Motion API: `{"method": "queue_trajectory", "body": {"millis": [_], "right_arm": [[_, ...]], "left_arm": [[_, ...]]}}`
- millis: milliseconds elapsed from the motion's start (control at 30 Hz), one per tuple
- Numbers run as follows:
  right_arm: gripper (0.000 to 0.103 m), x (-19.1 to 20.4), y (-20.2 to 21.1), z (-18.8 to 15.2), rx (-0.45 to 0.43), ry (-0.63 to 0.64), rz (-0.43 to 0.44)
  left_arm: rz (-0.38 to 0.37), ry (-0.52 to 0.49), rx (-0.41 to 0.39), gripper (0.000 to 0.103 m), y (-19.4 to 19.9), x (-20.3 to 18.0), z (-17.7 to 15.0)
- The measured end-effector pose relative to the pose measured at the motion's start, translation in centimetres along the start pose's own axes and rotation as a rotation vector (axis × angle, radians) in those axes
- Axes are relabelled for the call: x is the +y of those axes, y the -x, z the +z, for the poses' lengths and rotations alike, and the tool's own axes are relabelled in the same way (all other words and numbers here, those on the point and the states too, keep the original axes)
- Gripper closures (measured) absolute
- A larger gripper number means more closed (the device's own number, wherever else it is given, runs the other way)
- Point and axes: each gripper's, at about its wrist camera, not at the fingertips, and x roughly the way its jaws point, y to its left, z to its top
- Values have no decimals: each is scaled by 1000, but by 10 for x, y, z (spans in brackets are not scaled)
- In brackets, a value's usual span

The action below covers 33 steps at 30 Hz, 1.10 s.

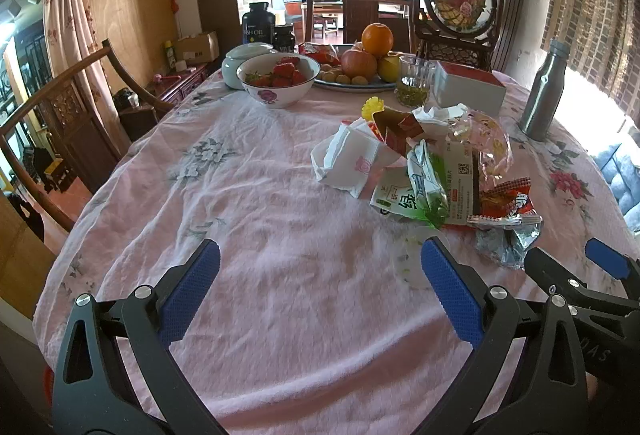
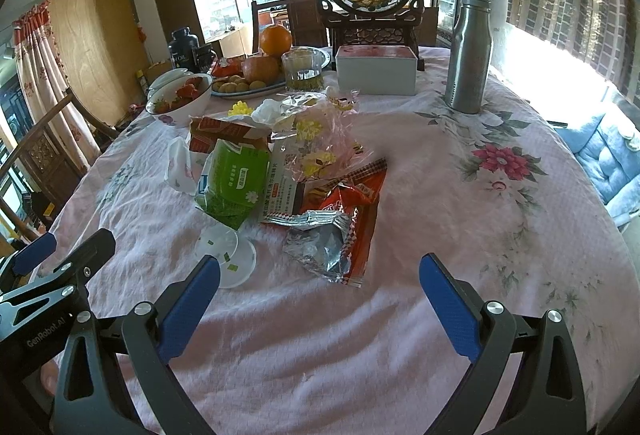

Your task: Collect trash

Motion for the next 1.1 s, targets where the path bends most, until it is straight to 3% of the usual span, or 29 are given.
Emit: {"method": "queue_trajectory", "body": {"millis": [1100], "right_arm": [[5, -12, 3, -1, -3, -7, -9]], "left_arm": [[0, -14, 5, 6, 2, -4, -5]]}}
